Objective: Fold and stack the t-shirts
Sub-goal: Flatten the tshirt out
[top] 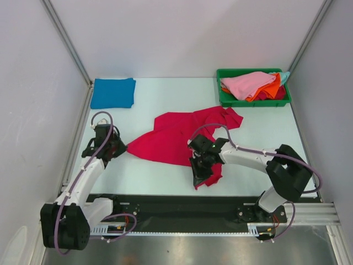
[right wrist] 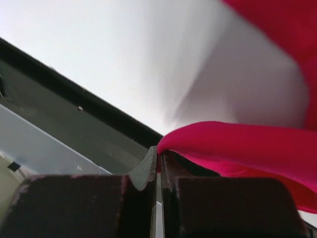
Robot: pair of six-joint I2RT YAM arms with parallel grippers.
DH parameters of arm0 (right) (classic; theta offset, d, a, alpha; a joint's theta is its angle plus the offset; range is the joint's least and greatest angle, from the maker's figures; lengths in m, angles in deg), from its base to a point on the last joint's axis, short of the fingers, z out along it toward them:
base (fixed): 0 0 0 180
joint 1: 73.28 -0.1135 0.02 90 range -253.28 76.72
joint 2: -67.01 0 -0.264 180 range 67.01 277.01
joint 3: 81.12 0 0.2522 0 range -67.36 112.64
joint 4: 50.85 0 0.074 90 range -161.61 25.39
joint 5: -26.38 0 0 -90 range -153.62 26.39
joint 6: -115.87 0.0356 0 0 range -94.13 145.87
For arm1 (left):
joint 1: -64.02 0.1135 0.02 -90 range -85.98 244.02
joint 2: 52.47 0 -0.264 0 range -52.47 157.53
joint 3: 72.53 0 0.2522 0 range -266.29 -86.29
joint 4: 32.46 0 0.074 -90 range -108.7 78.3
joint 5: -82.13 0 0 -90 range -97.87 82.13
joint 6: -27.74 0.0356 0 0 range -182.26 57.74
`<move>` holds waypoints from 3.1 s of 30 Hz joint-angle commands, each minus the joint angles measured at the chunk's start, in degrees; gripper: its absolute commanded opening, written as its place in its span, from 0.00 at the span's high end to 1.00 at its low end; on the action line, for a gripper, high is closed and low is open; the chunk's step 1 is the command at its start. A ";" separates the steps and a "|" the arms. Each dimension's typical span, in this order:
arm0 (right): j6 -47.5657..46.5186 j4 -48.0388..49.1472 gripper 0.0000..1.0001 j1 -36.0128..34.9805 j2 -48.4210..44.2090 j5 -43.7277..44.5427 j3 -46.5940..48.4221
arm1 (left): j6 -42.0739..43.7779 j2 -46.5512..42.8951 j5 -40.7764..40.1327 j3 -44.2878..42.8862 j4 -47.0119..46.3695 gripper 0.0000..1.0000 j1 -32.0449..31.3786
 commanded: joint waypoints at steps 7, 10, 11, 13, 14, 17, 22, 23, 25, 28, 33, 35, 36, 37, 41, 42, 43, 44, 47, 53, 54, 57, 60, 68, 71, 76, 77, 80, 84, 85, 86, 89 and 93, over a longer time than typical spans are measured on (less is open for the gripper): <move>0.61 -1.46 0.73 -0.41 -7.59 1.99 -4.65 | 2.67 -2.21 2.72 2.39 1.32 1.00 -3.17; 2.36 0.81 0.69 -0.49 -8.39 2.44 -6.59 | 2.06 -1.51 2.81 2.04 0.53 1.00 -3.52; 2.72 1.87 0.68 -0.50 -8.47 2.18 -7.12 | 1.88 -1.33 2.81 1.86 0.52 1.00 -3.52; 2.99 3.02 0.66 -0.58 -8.30 3.39 -7.30 | 1.97 -0.72 2.72 1.34 0.79 1.00 -3.43; 2.99 2.85 0.64 -0.67 -8.30 4.19 -6.69 | 1.97 -0.45 2.54 0.55 0.96 1.00 -3.52; 3.60 2.41 0.52 -0.76 -8.04 6.65 -4.06 | 2.23 0.43 2.45 -0.60 1.23 1.00 -3.52; 10.19 2.06 0.53 -2.16 -2.43 12.98 1.04 | 1.44 1.04 2.81 -0.78 0.44 1.00 -3.52; 11.07 2.14 0.53 -2.51 -1.63 13.85 1.57 | 1.35 1.13 2.81 -0.86 0.35 0.99 -3.52; 13.62 1.62 0.53 -4.52 -0.66 17.37 3.50 | 1.27 1.13 2.81 -0.95 0.00 1.00 -3.52; 17.91 1.00 0.53 -6.90 0.22 20.79 5.27 | 1.18 0.70 1.93 -0.78 -0.09 1.00 -3.52; 29.51 0.56 0.59 -7.18 -0.64 22.47 5.27 | 0.57 -1.59 2.81 1.24 -2.46 1.00 -3.52; 33.72 0.30 0.58 -6.56 -1.70 24.48 5.44 | 0.48 -2.29 4.39 2.47 -3.25 1.00 -3.43; 35.32 -1.10 0.57 -6.30 -2.06 24.93 5.53 | 0.39 -2.73 4.39 2.91 -3.95 1.00 -3.52; 36.90 -1.81 0.57 -6.03 -2.15 25.20 5.71 | 0.39 -2.91 4.39 3.53 -4.31 1.00 -3.52; 47.42 -5.84 0.56 -7.26 0.13 28.87 8.77 | 0.56 -3.44 5.35 4.06 -5.10 1.00 -3.52; 50.16 -10.73 0.56 -8.31 2.57 29.41 9.92 | 0.56 -3.70 5.53 4.23 -5.10 1.00 -3.52; 51.93 -12.69 0.56 -8.49 3.56 29.59 10.97 | 0.39 -3.79 5.70 4.32 -5.10 1.00 -3.52; 54.47 -14.36 0.56 -8.67 4.78 29.51 13.16 | 0.21 -3.96 5.79 4.50 -5.10 1.00 -3.52; 57.38 -18.68 0.55 -9.46 7.42 30.47 15.46 | 0.12 -4.32 6.41 5.29 -5.89 1.00 -3.52; 65.39 -24.92 0.55 -10.96 10.94 31.61 19.42 | 2.06 -4.58 4.84 6.17 -6.24 1.00 -3.52; 66.09 -25.71 0.55 -11.04 11.30 31.70 19.51 | 2.06 -4.58 4.74 6.34 -6.42 1.00 -3.52; 68.20 -24.84 0.55 -11.13 13.22 30.12 19.94 | 1.27 -3.97 5.78 7.05 -7.12 1.00 -3.52; 68.38 -28.42 0.55 -11.22 17.52 30.91 24.85 | -0.05 -3.26 7.90 7.66 -8.18 1.00 -3.43; 70.31 -29.14 0.54 -11.13 21.05 31.27 28.38 | -0.84 -3.09 9.13 6.96 -7.30 1.00 -3.52; 70.75 -29.93 0.55 -11.48 21.76 30.91 28.74 | -1.28 -2.91 9.66 6.87 -7.03 1.00 -3.52; 71.55 -29.50 0.57 -11.48 22.63 30.56 27.33 | -1.46 -2.39 10.10 7.14 -7.39 1.00 -3.52; 71.54 -29.32 0.57 -11.48 22.90 30.47 27.24 | -1.37 -2.21 10.28 7.05 -7.39 1.00 -3.52; 70.32 -28.97 0.59 -11.13 23.95 31.44 27.94 | -1.37 -1.94 10.63 6.78 -7.56 1.00 -3.52; 69.70 -29.85 0.62 -10.43 24.22 32.40 28.04 | -1.37 -1.68 11.24 6.87 -7.74 1.00 -3.52; 69.61 -29.85 0.62 -10.34 24.22 32.41 27.77 | -1.37 -1.77 11.24 6.96 -7.83 1.00 -3.52; 69.52 -29.68 0.63 -10.16 24.31 32.41 27.60 | -1.28 -1.94 11.07 7.05 -7.83 1.00 -3.52; 69.26 -29.23 0.68 -10.25 24.57 32.14 27.15 | -1.11 -2.12 10.81 7.05 -7.56 1.00 -3.52; 69.43 -28.80 0.73 -9.90 24.75 32.32 25.66 | -1.02 -2.73 10.37 7.49 -7.30 1.00 -3.52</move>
